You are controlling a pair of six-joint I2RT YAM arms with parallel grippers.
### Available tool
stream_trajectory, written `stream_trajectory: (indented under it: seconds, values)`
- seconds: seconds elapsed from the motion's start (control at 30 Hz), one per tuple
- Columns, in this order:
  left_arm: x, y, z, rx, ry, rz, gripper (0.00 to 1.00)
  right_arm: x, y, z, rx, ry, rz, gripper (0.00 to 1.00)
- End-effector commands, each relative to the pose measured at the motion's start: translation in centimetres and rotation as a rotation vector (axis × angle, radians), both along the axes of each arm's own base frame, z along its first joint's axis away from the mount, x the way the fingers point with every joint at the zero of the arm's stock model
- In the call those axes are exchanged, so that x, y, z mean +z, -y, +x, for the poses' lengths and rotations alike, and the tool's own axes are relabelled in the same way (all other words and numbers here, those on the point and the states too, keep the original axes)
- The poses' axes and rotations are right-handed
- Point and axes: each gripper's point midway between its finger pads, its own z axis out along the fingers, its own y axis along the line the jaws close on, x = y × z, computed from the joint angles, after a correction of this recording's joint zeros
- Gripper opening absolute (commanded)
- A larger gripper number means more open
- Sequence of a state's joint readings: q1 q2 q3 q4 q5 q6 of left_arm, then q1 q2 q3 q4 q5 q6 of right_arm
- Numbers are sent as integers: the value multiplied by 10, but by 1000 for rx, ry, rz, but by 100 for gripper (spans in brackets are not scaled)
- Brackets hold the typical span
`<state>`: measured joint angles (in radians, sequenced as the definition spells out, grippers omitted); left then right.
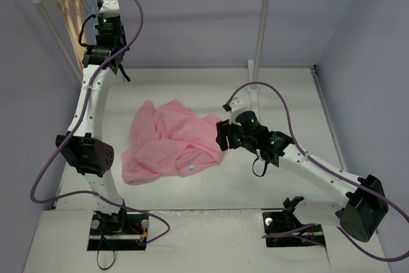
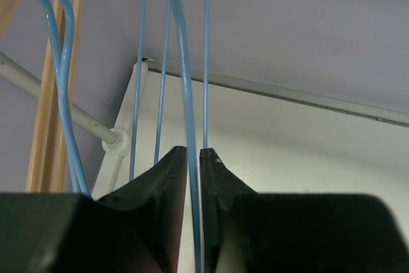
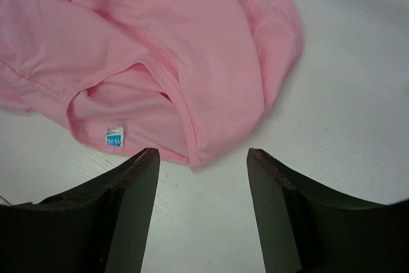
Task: Place the t-shirt on the hanger
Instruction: Pick up the hanger from the clothesline.
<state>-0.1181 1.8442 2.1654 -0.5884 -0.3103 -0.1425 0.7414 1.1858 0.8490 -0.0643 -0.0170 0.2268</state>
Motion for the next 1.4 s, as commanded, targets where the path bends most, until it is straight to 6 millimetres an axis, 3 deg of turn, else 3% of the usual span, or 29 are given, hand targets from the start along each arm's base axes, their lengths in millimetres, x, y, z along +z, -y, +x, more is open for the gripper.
stream_trajectory:
  seconds: [0.0,0.2,0.47,0.67,0.7,0.83,0.87,0.93,1.07,1.1,1.13,1.2,1.23,1.3,1.33,1.37]
  values:
    - [65,2,-9,-25,175,-24,12,11,-9,8,17,44,31,58]
    - [96,10,-17,-92,255,-15,0,10,-10,8,19,36,31,58]
    - [130,35,-31,-251,343,-24,0,14,-9,8,15,43,34,58]
    - [152,63,-54,-417,408,-75,0,19,-5,7,5,58,34,58]
    - [162,67,-64,-441,439,-80,0,20,-5,7,5,60,36,58]
    - [165,75,-84,-499,435,-108,0,21,-4,6,7,60,37,58]
    - [156,80,-88,-523,408,-126,0,21,-3,6,4,61,35,58]
    - [158,84,-106,-551,408,-142,0,21,-2,5,3,61,35,58]
    - [130,95,-136,-617,336,-201,0,22,-1,6,-4,66,34,58]
    - [132,96,-152,-628,346,-206,0,20,-1,6,-5,63,33,58]
    - [109,98,-152,-633,295,-228,0,20,-1,6,-7,60,34,57]
    - [97,104,-174,-672,258,-255,0,16,4,10,-46,59,14,56]
    - [75,107,-177,-679,199,-283,0,14,4,10,-49,56,14,56]
    - [59,116,-201,-728,153,-319,0,4,3,10,-63,27,10,55]
    - [30,121,-206,-735,86,-347,0,0,2,9,-61,14,6,54]
    - [19,123,-213,-746,62,-360,0,-5,2,8,-62,3,-1,54]
